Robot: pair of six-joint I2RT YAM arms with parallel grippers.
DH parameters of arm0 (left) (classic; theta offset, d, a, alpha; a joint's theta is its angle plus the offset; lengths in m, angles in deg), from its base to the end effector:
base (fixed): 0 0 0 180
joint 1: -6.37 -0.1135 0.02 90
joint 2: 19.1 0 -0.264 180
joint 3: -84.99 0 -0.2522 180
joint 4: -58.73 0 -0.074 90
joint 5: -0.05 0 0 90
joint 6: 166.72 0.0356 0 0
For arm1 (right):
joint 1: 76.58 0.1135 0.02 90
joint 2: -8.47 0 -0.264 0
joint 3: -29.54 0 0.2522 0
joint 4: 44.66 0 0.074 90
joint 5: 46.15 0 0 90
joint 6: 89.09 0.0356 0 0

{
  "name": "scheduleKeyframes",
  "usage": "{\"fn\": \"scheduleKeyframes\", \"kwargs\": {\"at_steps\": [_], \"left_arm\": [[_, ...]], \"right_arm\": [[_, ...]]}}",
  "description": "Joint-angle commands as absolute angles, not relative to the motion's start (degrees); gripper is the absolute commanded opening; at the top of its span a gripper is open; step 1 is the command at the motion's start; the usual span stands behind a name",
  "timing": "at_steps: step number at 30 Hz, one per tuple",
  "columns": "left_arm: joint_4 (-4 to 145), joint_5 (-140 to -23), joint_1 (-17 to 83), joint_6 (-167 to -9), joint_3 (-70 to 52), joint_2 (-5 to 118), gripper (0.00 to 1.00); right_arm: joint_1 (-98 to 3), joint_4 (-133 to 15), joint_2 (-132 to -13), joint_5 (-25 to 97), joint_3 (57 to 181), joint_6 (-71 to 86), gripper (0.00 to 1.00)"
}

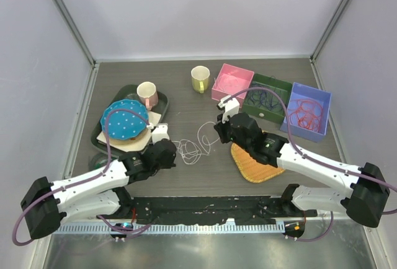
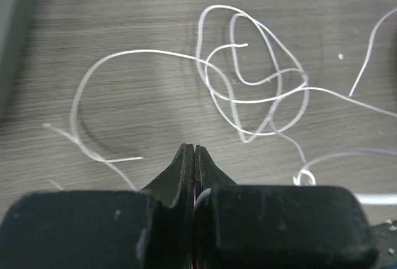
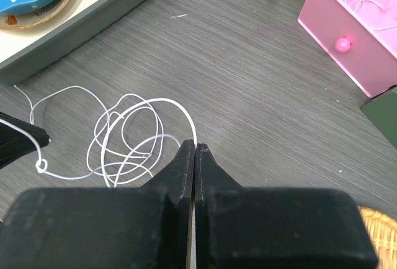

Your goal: Untangle the cables

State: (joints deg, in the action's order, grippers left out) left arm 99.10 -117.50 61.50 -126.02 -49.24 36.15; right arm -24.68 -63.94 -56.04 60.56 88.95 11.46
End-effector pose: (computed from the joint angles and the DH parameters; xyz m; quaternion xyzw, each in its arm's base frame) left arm 0.1200 -0.1435 0.2082 -0.0352 0.9152 -0.1264 0.3810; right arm 0.1660 0.1952 0.2848 -0.2199 0.8058 0.1735 0.5218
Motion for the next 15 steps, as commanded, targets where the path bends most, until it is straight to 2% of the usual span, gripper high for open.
{"fn": "scheduleKeyframes", "kwargs": {"at_steps": [1,5,10,15], "left_arm": [[88.84,-109.90,61.65,-127.44,-48.03,37.24,0.00],[85.59,-107.88,61.65,-125.94,-47.15,40.05,0.00],[72.77,-99.19,61.65,-124.54,-47.67,44.70,0.00],[65.74,-95.51,61.21,-123.14,-45.66,51.30,0.00]], "right_arm": [[-24.64,-61.85,-54.72,59.05,91.82,12.78,0.01],[-24.64,-61.50,-52.79,58.70,91.03,12.78,0.01],[-24.55,-61.23,-51.12,58.79,90.15,13.04,0.01],[-24.64,-60.45,-50.15,57.91,89.19,12.25,0.01]]}}
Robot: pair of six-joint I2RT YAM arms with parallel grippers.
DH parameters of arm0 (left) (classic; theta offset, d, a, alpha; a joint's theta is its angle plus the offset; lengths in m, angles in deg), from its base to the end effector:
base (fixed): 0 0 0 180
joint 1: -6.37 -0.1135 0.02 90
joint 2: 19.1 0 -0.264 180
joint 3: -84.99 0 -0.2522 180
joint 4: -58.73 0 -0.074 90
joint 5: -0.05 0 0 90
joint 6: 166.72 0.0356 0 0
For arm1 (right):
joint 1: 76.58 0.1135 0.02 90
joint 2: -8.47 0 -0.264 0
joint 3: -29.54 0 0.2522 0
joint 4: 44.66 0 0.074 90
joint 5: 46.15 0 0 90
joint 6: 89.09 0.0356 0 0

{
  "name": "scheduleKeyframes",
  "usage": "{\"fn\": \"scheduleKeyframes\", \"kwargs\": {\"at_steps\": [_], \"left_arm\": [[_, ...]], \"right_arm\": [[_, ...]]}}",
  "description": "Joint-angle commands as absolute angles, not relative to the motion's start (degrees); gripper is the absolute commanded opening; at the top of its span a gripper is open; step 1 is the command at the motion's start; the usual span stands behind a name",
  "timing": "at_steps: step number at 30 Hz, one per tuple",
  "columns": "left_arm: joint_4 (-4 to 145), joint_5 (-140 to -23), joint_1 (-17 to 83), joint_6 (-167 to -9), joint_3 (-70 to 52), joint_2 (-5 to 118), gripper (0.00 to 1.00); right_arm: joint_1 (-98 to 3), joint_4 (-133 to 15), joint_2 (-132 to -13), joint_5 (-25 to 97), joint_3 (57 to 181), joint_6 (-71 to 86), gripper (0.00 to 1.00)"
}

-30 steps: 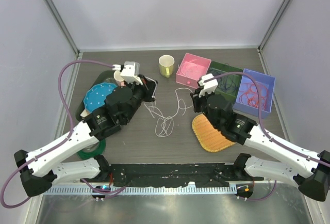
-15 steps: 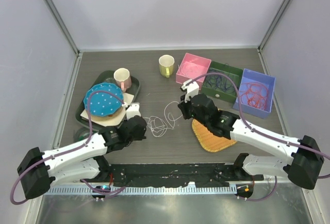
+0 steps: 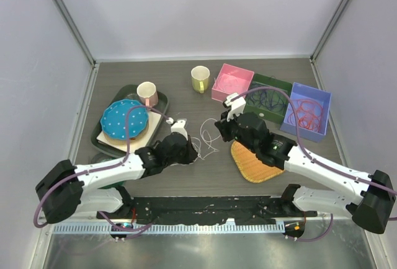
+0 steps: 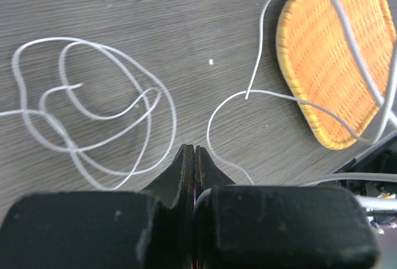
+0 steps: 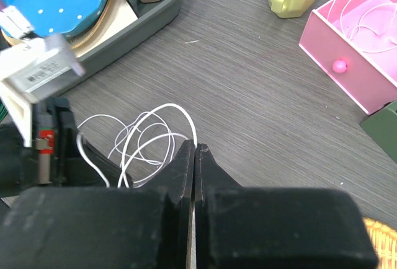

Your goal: Untangle the cables

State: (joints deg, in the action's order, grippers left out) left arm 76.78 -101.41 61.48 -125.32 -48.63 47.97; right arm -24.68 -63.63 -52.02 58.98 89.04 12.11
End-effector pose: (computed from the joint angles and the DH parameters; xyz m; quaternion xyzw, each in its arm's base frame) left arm 0.1419 -0.1912 0.1994 0.0078 0.8981 -0.2829 0.3366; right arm 0.1579 0.1863 0.3019 -0.2115 0.7874 0.2058 0.5412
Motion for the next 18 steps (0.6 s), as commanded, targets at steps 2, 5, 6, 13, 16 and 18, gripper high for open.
{"fn": "scheduleKeyframes", "kwargs": {"at_steps": [2,5,6,13,16,18], "left_arm": [[63.18,-93.12,61.04,-121.82,-44.43,53.15,0.00],[62.55,-93.45,60.95,-121.55,-42.85,52.37,0.00],[63.86,-94.85,60.86,-122.50,-42.50,51.58,0.00],[78.37,-112.70,59.19,-133.57,-40.29,42.44,0.00],[76.88,-113.24,59.19,-137.35,-42.05,39.53,0.00],[77.41,-113.59,59.19,-138.85,-42.05,38.65,0.00]], "right_arm": [[-24.64,-59.74,-49.62,56.16,88.74,11.46,0.01],[-24.64,-59.04,-48.83,53.00,87.78,10.67,0.01],[-24.64,-58.69,-48.66,52.64,87.08,10.75,0.01],[-24.64,-51.87,-44.53,52.47,80.93,15.67,0.09],[-24.64,-41.68,-44.52,42.33,75.66,17.35,0.16],[-24.64,-39.18,-47.05,36.84,75.03,17.17,0.20]]}}
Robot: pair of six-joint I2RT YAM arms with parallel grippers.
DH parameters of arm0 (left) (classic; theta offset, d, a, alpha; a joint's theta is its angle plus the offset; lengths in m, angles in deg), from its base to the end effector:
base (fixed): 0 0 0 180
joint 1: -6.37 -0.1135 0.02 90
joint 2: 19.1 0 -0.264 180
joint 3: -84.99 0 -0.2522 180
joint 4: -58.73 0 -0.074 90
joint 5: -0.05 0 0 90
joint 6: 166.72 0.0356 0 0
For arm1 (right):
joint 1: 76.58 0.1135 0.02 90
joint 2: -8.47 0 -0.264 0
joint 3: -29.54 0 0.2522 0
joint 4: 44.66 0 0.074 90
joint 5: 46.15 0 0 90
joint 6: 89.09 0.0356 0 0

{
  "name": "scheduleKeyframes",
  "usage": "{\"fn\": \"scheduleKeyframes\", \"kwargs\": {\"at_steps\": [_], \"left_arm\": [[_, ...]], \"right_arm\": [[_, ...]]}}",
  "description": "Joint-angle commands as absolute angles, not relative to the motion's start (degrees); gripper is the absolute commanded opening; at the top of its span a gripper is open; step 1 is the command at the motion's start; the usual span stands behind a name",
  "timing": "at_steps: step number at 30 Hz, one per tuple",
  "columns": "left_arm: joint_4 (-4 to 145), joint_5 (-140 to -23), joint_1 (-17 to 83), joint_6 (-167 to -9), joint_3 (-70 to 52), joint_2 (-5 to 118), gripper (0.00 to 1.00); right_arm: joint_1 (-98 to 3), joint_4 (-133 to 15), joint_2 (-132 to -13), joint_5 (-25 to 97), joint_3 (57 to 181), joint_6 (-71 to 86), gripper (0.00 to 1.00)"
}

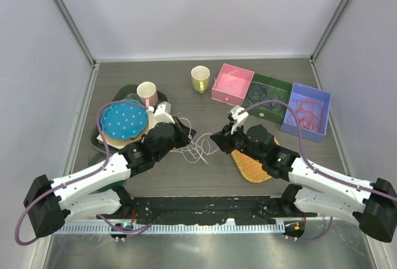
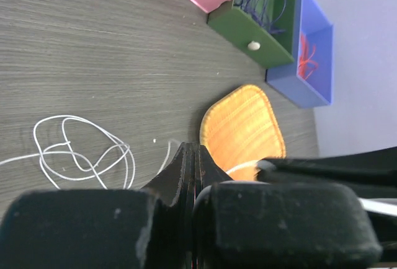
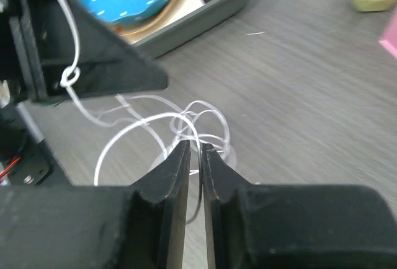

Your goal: Untangle the cables

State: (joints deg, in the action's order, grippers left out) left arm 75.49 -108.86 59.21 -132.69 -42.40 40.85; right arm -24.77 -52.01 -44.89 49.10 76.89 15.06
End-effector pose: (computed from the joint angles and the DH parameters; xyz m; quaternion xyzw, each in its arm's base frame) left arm 0.1519 -0.1813 0.2658 -0.1119 0.8250 -0.3560 0.4244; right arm 0.1384 0.1707 0.2736 -0.2261 0.7510 0.3070 0.5392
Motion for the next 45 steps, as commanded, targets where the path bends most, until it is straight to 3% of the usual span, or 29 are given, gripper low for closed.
{"fn": "scheduleKeyframes", "kwargs": {"at_steps": [1,8,9,11,14,16,18,36,39,40,41,43,44,45], "left_arm": [[77.23,-113.59,59.19,-139.38,-42.14,38.39,0.00],[80.47,-114.03,59.19,-145.09,-42.23,38.73,0.00],[80.74,-114.46,59.19,-145.01,-42.23,39.00,0.00],[83.19,-115.43,59.19,-145.71,-41.53,39.70,0.00],[85.14,-116.14,59.11,-147.03,-41.79,40.75,0.00],[85.14,-116.14,59.11,-148.70,-42.05,41.46,0.00],[84.97,-115.79,59.19,-149.58,-42.32,42.16,0.00],[83.65,-113.77,59.19,-155.65,-43.54,41.37,0.00],[83.56,-113.77,59.19,-155.91,-44.16,40.41,0.00],[83.65,-113.94,59.28,-155.83,-44.25,40.06,0.00],[83.56,-113.94,59.19,-155.82,-44.42,39.27,0.00],[83.39,-113.77,59.19,-155.21,-44.51,38.91,0.00],[83.65,-113.77,59.28,-155.04,-44.43,38.56,0.00],[84.00,-113.77,59.19,-154.95,-44.16,38.39,0.00]], "right_arm": [[-24.64,-37.43,-48.12,32.73,75.12,17.17,0.23],[-23.50,-27.32,-59.90,28.03,76.35,17.87,0.27],[-23.15,-26.53,-60.69,28.11,76.44,17.79,0.35],[-22.88,-27.30,-61.31,31.51,76.09,17.44,0.41],[-21.92,-28.10,-59.22,36.28,72.94,17.08,0.59],[-20.08,-24.51,-57.37,37.43,69.95,16.12,0.75],[-18.15,-20.39,-55.78,39.44,66.25,13.85,0.82],[-9.87,-0.79,-79.32,53.77,75.03,7.59,0.83],[-9.44,3.87,-81.52,57.46,74.68,8.82,0.73],[-9.09,4.50,-81.96,58.34,74.77,9.26,0.63],[-9.00,4.86,-82.92,58.78,75.03,9.35,0.43],[-8.99,5.38,-83.81,59.67,75.12,10.32,0.20],[-8.82,5.65,-84.16,59.93,74.94,10.49,0.01],[-8.82,6.09,-84.43,61.58,74.77,11.45,0.01]]}}
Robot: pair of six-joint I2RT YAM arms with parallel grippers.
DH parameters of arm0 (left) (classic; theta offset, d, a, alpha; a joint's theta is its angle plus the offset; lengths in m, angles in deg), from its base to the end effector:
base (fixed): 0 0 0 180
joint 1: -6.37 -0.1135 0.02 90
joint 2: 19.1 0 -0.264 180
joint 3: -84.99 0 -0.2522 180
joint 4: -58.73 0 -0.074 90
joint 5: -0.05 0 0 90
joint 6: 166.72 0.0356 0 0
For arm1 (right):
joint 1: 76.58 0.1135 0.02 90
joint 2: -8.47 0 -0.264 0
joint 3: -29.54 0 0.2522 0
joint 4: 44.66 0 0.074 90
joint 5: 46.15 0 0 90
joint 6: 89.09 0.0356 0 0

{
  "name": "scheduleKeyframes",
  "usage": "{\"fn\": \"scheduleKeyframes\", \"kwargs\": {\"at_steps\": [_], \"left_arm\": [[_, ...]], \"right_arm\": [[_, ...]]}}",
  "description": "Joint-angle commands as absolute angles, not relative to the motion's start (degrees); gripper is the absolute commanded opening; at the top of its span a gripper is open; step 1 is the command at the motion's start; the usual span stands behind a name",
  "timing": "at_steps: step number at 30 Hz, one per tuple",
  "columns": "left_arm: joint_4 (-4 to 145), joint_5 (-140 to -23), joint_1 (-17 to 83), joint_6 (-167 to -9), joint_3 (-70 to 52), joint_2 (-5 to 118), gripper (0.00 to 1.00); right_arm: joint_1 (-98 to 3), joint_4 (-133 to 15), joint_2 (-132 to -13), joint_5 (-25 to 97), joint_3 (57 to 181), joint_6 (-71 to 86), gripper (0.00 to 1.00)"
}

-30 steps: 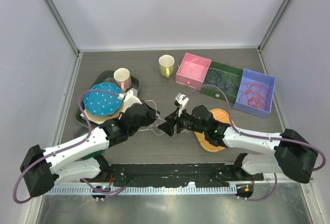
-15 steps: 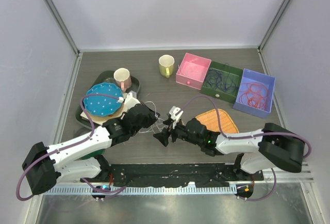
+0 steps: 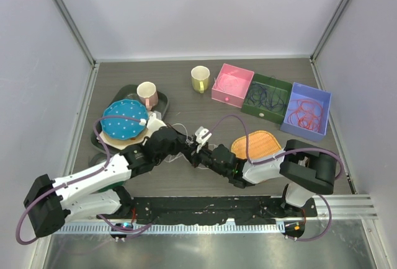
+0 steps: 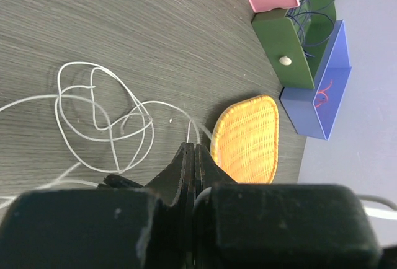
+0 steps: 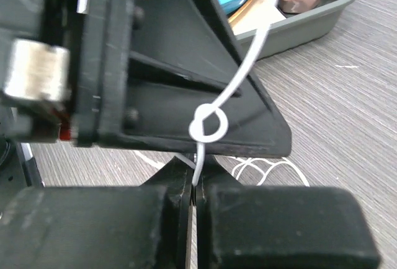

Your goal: Untangle the cables

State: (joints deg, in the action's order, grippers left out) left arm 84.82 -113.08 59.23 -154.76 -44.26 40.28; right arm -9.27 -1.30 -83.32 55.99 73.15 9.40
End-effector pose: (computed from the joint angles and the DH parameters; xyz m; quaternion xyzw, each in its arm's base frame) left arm 0.1456 -0.1690 0.2421 -0.2799 0.8268 -0.3396 0.3504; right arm 0.1245 0.2784 0.1803 -0.2972 0.6729 0.3520 0.5788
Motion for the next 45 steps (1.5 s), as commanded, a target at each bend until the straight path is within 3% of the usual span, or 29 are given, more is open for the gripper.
{"fn": "scheduleKeyframes", "kwargs": {"at_steps": [1,3,4,7,10,14,21,29,41,44,45], "left_arm": [[84.78,-113.85,59.19,-154.51,-44.16,38.21,0.00],[85.23,-113.85,59.19,-153.72,-44.07,37.51,0.13],[85.58,-113.68,59.19,-152.15,-44.16,37.25,0.36],[84.36,-111.67,59.19,-147.23,-44.60,35.40,0.79],[82.69,-106.40,59.28,-139.15,-45.39,33.12,0.99],[83.03,-103.04,59.28,-131.85,-45.83,31.53,1.00],[88.40,-109.46,59.19,-128.24,-45.13,31.62,1.00],[83.21,-105.34,59.19,-126.21,-47.59,34.51,1.00],[75.38,-104.88,58.84,-124.18,-37.76,63.13,1.00],[77.05,-107.00,58.75,-124.80,-33.36,69.47,0.93],[77.67,-107.00,58.75,-124.80,-31.87,71.06,0.81]], "right_arm": [[-8.82,5.83,-84.17,62.21,74.68,11.54,0.01],[-8.82,4.60,-82.59,64.57,73.89,11.81,0.01],[-8.82,4.25,-81.71,67.11,72.84,12.42,0.01],[-8.82,-0.84,-76.89,73.60,71.34,14.08,0.01],[-8.82,-10.05,-71.01,78.46,70.37,16.80,0.01],[-9.61,-36.45,-66.33,91.79,75.20,22.34,0.01],[-10.75,-60.42,-63.77,99.39,83.03,23.15,0.01],[-12.42,-68.87,-65.71,100.71,85.14,23.94,0.01],[-12.60,-82.75,-65.27,99.13,90.67,28.42,0.01],[-12.60,-84.43,-64.92,99.83,91.20,29.47,0.01],[-12.60,-84.35,-64.39,99.92,91.20,29.30,0.01]]}}
